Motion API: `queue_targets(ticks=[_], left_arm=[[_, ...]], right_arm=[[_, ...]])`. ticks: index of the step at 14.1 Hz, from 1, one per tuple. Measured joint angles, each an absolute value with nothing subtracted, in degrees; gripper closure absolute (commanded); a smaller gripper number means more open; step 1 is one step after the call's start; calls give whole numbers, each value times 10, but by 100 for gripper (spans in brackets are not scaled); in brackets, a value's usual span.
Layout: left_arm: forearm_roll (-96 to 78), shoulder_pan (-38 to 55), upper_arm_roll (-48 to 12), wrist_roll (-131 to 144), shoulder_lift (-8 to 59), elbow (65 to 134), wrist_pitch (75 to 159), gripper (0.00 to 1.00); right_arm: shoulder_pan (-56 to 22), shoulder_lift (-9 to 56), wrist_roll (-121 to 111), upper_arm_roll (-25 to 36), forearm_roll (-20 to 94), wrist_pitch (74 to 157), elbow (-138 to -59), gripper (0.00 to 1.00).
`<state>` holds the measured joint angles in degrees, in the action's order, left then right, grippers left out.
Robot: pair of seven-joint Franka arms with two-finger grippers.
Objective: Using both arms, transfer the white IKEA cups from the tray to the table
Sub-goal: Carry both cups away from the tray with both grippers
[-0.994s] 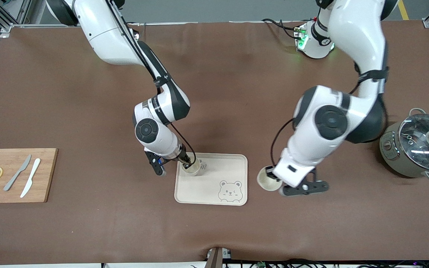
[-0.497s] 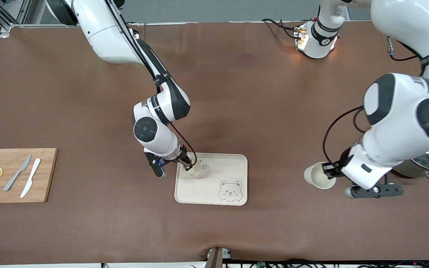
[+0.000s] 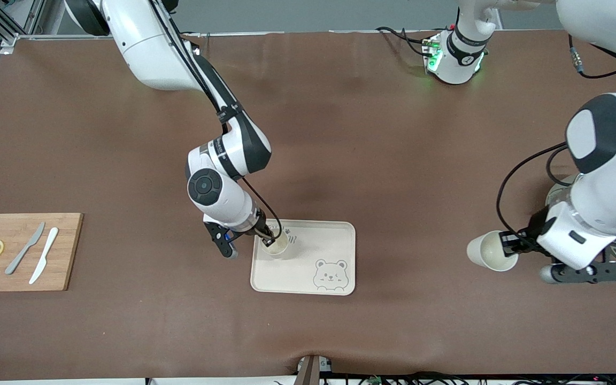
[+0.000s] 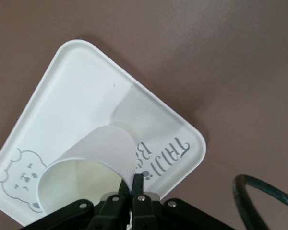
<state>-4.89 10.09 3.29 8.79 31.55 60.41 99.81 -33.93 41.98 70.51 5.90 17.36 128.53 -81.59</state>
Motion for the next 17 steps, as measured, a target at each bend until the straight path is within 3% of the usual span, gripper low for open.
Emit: queue_targets(ticks=[5,17], left_arm=[[-33,83,32,76,298,630,1012,100],[-30,121,30,156,262,842,1234,100]], right_arm=[[-294,390,576,63,174,1204,-820,100],[-253,335,385,79,155,1218,-940,100]])
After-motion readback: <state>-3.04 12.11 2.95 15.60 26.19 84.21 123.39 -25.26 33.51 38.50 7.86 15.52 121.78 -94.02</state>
